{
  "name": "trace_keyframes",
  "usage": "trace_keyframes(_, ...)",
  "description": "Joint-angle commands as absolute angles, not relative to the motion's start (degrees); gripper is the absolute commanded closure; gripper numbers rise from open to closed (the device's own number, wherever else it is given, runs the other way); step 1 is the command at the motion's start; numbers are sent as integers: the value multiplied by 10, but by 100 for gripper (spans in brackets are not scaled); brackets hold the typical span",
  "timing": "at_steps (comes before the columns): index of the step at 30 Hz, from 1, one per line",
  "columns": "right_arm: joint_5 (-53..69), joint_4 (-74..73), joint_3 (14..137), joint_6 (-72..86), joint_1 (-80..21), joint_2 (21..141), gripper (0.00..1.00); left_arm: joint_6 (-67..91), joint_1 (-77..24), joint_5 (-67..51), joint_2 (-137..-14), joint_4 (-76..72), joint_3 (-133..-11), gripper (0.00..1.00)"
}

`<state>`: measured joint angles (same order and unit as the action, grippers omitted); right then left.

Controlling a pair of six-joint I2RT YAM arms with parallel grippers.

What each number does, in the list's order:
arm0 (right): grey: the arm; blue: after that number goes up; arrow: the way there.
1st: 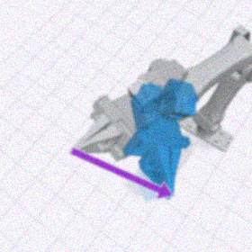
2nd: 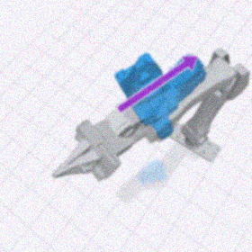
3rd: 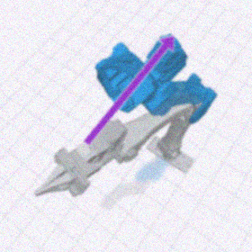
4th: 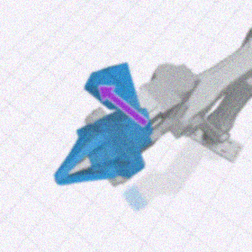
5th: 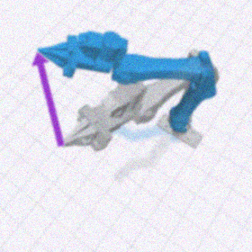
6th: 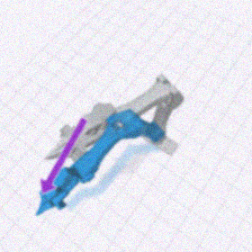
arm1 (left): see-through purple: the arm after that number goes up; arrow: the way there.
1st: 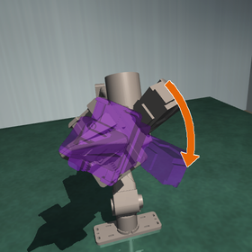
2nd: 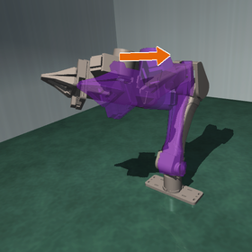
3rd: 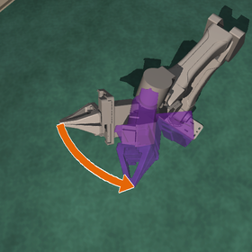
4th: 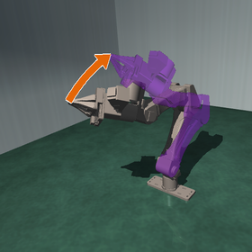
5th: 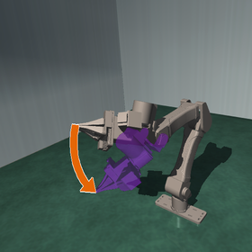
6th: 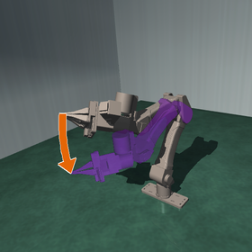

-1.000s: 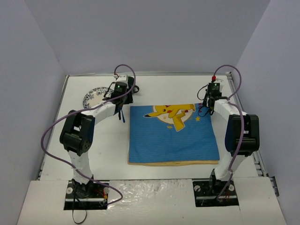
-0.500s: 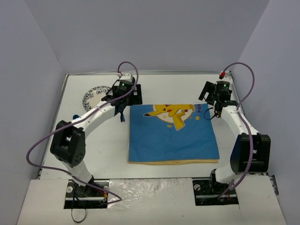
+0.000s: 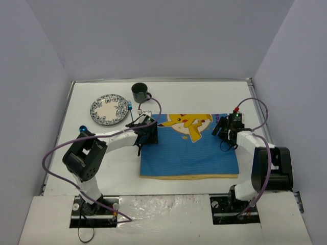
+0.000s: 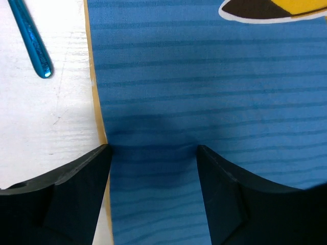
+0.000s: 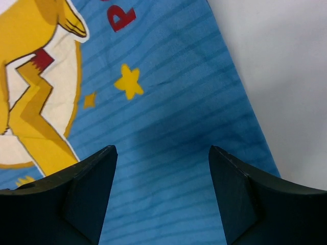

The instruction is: Set the dinner table for one person

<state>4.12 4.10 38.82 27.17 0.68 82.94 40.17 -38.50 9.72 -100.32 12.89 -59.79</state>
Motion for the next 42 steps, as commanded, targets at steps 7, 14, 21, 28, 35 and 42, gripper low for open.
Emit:
trace_keyframes(7,-51,73,395,331,25,855,35,487,-367,82,-1017,112,-555,44)
trace_keyframes(14,38,99,470,274,17,822,35,467,-368,59,-974,136,-609,30)
trace_keyframes(21,142,189,520,257,15,909,37,417,-367,54,-977,115,-665,26)
trace_keyframes(28,168,232,569,247,25,1017,38,426,-358,44,-1036,82,-655,37)
trace_keyframes(35,139,216,584,217,61,1044,38,478,-344,40,-1045,60,-600,43)
trace_keyframes(42,31,124,627,168,69,1004,35,500,-342,25,-1048,51,-582,44)
